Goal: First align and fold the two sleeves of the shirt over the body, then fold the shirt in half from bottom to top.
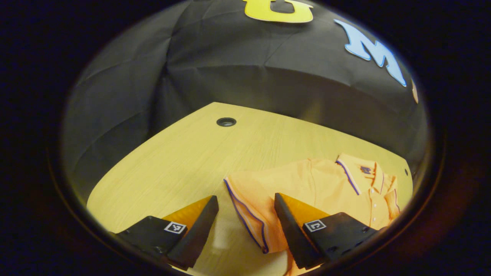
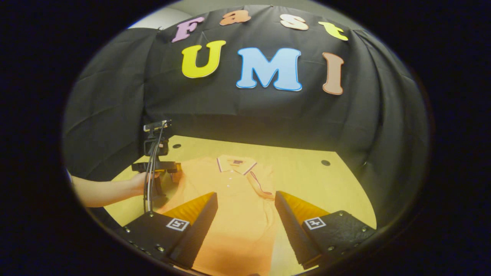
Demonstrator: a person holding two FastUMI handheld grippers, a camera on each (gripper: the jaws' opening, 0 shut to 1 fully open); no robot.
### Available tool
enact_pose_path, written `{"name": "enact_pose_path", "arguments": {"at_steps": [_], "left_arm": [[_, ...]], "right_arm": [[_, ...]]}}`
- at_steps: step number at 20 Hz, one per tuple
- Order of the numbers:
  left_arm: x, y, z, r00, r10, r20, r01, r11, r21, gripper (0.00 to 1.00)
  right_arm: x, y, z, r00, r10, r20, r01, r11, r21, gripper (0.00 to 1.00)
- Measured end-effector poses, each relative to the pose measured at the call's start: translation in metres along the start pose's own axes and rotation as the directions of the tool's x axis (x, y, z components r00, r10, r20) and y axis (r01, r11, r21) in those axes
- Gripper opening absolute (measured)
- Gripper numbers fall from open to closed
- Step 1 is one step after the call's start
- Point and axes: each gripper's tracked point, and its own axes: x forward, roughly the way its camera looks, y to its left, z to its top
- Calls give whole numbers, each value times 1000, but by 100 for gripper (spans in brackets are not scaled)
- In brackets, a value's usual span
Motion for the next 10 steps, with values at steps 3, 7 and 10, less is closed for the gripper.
{"name": "enact_pose_path", "arguments": {"at_steps": [3, 7, 10], "left_arm": [[3, -2, -4, 1000, 17, -27, -14, 997, 82, 93], [5, -24, -6, 999, -30, -42, 34, 992, 119, 59], [7, -30, -7, 998, -27, -58, 37, 985, 167, 30]], "right_arm": [[1, -3, -5, 1000, -5, -13, 6, 1000, 27, 93], [6, -4, -10, 1000, 2, -28, 0, 999, 50, 93], [8, -2, -12, 1000, 6, -30, -4, 999, 54, 92]]}}
